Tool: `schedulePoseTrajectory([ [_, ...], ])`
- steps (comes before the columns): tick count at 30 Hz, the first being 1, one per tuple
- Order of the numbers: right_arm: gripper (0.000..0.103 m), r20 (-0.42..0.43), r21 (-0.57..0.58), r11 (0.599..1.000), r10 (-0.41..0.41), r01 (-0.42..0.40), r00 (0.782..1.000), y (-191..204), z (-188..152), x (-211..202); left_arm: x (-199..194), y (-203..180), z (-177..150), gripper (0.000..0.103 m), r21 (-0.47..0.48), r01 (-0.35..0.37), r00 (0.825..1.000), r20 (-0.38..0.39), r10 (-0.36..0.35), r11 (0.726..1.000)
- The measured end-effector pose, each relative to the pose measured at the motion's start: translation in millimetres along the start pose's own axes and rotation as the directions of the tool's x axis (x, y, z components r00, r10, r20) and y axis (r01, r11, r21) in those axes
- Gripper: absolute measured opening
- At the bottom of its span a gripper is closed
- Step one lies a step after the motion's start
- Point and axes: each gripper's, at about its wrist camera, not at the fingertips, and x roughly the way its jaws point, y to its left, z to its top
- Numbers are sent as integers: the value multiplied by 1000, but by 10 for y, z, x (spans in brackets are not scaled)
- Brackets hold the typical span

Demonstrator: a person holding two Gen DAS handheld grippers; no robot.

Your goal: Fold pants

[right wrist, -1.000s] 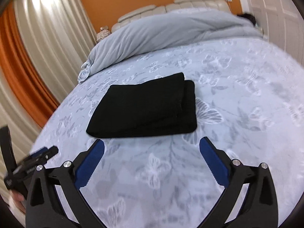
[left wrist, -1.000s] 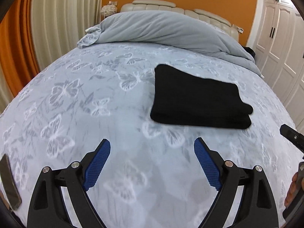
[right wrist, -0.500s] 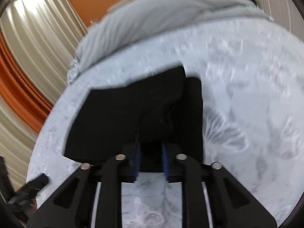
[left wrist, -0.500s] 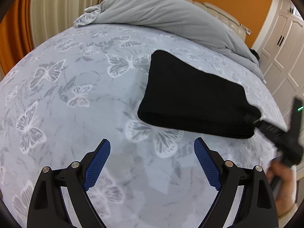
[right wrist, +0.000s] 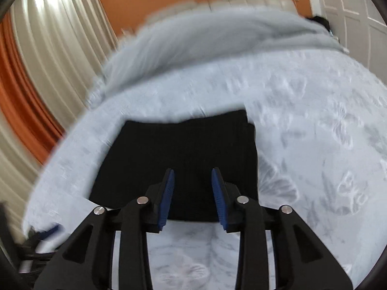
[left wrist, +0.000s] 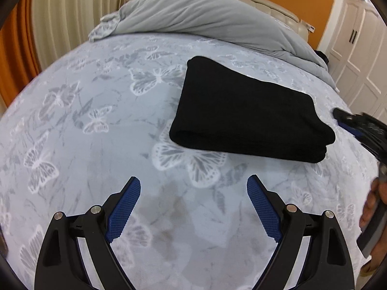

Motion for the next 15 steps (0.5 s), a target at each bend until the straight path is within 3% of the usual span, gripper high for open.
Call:
schedulePoseTrajectory([
  [1, 32, -79, 16, 999, -43, 44, 996, -102, -82, 228, -4, -21, -7, 87, 12, -12, 1000, 5, 12, 1000],
  [2, 32, -67, 43, 999, -25, 28, 997, -184, -160, 249, -6, -39, -17, 87, 25, -23, 1000, 9, 23, 999],
  [3, 32, -2, 78, 997, 8, -8, 1000, -246, -215, 105, -8, -50, -19, 87, 30, -19, 1000, 8, 19, 999],
  [6, 35, -47, 124, 991, -52, 57, 998, -271, -193, -114, -29, -47, -10, 87, 27, 5, 1000, 3, -5, 1000],
  [8, 64, 7, 123, 992, -15, 14, 1000, -219, -271, -459, -59, -48, -13, 87, 30, 10, 1000, 7, -10, 1000],
  [9, 98, 40, 97, 995, -39, 35, 998, -186, -328, -618, -79, -54, -18, 87, 35, 11, 1000, 9, -11, 999],
  [11, 98, 129, 43, 992, -125, 120, 984, -75, -502, -956, -130, -50, -38, 87, 41, 11, 1000, 14, -12, 999],
  [15, 98, 154, -11, 994, -102, 105, 983, 78, -867, -1327, -276, -29, -164, 87, 66, 17, 1000, 17, -18, 998],
])
